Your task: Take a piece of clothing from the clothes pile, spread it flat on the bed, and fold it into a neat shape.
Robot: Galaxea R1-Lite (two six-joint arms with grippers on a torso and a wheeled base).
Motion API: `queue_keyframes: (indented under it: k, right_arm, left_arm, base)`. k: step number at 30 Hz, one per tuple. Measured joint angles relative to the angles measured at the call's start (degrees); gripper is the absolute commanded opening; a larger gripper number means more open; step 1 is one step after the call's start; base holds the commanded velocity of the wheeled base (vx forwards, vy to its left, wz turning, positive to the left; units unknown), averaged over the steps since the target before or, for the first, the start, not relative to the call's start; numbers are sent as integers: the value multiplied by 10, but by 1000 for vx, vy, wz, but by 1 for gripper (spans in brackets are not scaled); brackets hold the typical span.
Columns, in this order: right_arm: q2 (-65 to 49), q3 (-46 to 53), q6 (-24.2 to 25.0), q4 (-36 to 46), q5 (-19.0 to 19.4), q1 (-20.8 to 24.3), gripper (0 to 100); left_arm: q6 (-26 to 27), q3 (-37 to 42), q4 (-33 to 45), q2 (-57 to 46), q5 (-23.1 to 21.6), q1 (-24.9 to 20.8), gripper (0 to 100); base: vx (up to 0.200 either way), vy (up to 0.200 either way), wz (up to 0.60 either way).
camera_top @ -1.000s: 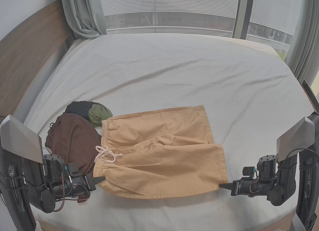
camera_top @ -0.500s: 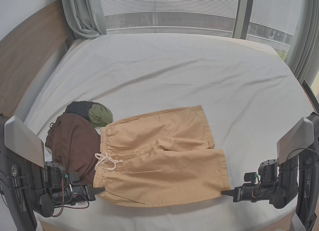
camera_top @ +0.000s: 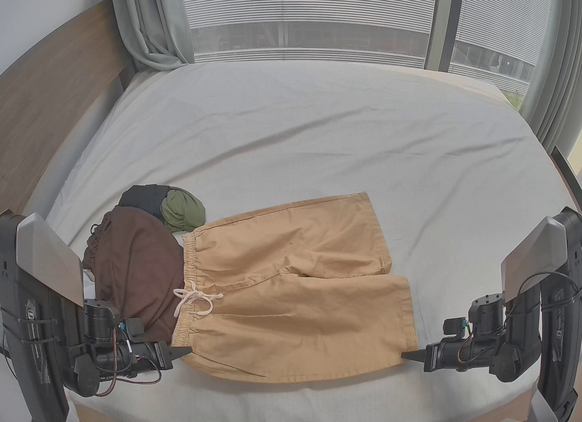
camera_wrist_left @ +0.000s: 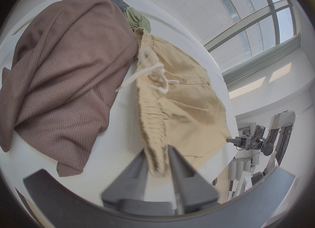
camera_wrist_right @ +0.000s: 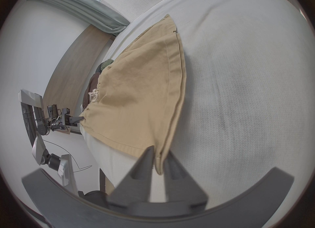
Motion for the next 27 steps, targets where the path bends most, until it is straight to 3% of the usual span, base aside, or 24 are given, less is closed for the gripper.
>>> queue_keyframes:
  k: [11,17,27]
  right_arm:
    - [0,-4,-8,0,1,-6,100]
    - [-4,-55,0,0,-1,-27,100]
    - [-5,-205,123,0,-4,-42,100]
  left_arm:
    - [-2,0,0,-12,0,26,100]
    - [-2,0,0,-17,-8,35,100]
    - [-2,0,0,-22,-15,34,100]
  base:
    - [0,0,0]
    - [0,0,0]
    - [0,0,0]
